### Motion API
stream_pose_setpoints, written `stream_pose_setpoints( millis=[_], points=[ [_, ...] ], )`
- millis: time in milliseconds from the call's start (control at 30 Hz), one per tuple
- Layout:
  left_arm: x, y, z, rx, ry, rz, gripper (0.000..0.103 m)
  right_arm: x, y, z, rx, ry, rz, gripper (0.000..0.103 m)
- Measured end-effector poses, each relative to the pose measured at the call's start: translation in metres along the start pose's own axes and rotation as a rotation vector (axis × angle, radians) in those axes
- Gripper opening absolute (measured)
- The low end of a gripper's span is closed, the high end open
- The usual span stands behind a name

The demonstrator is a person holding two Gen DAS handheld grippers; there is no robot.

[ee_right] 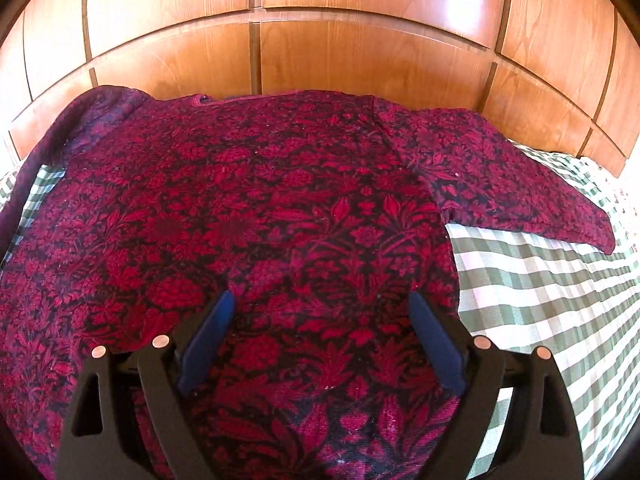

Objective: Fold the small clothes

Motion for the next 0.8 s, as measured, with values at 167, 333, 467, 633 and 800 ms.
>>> stream_pose_setpoints(
  millis=[167, 333, 467, 633, 800],
  points=[
    [0.046, 0.063, 0.01, -0.026, -0.029, 0.238, 0.014, 0.0, 0.0, 0.0, 0.0, 0.0, 0.0, 0.089],
    [0.074, 0.145, 0.001, 0.067, -0.066, 0.408, 0.014, 0.001, 0.0, -0.001, 0.0, 0.0, 0.0, 0.089],
    [0.091, 0.213, -0.004, 0.165, -0.133, 0.556, 0.014, 0.0, 0.0, -0.001, -0.001, 0.0, 0.0, 0.089],
    [0.098, 0.289, 0.02, 0.405, -0.286, 0.706, 0.078, 0.0, 0.0, -0.001, -0.001, 0.0, 0.001, 0.09],
    [0.072, 0.245, 0.009, 0.294, -0.243, 0.572, 0.083, 0.0, 0.0, -0.002, -0.002, 0.004, -0.003, 0.091]
  ],
)
Point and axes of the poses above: each gripper's, at about its wrist camera, not at the fingertips, and z roughly against the way its jaws point, y to its left, x to its top, the point moved 9 cm from there along -z, roughly the way its jaws point, and after that the axes turned 6 degrees about -y, right-handed, at the moved point
